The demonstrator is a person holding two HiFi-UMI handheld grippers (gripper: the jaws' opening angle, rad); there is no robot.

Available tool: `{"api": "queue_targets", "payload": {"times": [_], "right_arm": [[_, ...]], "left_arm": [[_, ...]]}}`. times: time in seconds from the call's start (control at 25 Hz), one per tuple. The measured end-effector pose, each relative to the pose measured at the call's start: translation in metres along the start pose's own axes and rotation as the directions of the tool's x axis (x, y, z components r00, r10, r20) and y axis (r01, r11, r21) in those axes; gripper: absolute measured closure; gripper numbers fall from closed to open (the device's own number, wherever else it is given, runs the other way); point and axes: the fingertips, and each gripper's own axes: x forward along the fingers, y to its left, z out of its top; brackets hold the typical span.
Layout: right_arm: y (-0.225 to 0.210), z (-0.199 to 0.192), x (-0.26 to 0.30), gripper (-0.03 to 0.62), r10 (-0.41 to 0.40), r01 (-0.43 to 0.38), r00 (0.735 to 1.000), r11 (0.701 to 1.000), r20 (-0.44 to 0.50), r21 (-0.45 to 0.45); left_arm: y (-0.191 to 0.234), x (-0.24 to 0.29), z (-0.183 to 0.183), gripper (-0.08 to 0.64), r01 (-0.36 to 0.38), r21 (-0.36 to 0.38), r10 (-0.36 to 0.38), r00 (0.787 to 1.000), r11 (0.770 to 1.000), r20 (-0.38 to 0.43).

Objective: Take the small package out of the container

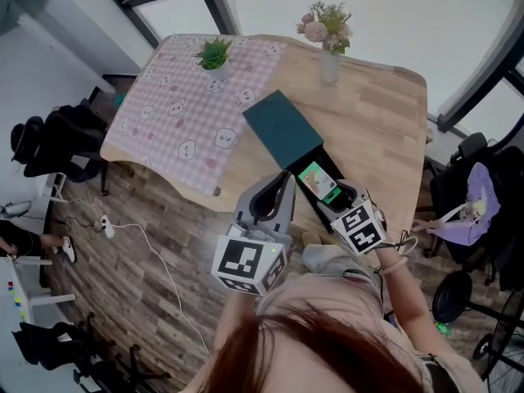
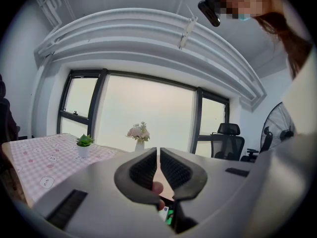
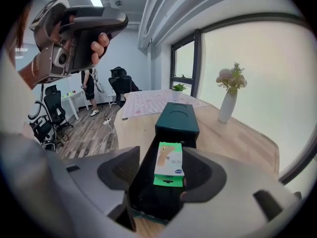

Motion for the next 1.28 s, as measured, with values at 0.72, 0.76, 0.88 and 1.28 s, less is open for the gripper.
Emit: {"api": "queue_targets", "payload": {"times": [0.72, 0.76, 0.88, 1.28], "right_arm": [[-0.01, -0.042, 0.058, 0.284, 0.056, -0.054, 0.973, 0.998, -0.224, 0.015], [-0.01, -0.044, 0.06, 0.282, 0.061, -0.059, 0.97, 0.998, -0.235, 0.016], [-0.011, -0.05, 0.067, 0.272, 0.062, -0.06, 0.962, 0.998, -0.264, 0.016], [-0.012, -0.059, 0.086, 0.247, 0.063, -0.052, 0.939, 0.998, -0.339, 0.04]], "left_arm": [[0.027, 0.021, -0.006, 0.538, -0.061, -0.012, 0.061, 0.998, 0.998, -0.031], [0.029, 0.022, -0.006, 0.538, -0.065, -0.013, 0.065, 0.997, 0.998, -0.033], [0.033, 0.024, -0.007, 0.538, -0.075, -0.016, 0.074, 0.997, 0.997, -0.037], [0.044, 0.029, -0.013, 0.538, -0.095, -0.025, 0.093, 0.994, 0.995, -0.061]]}}
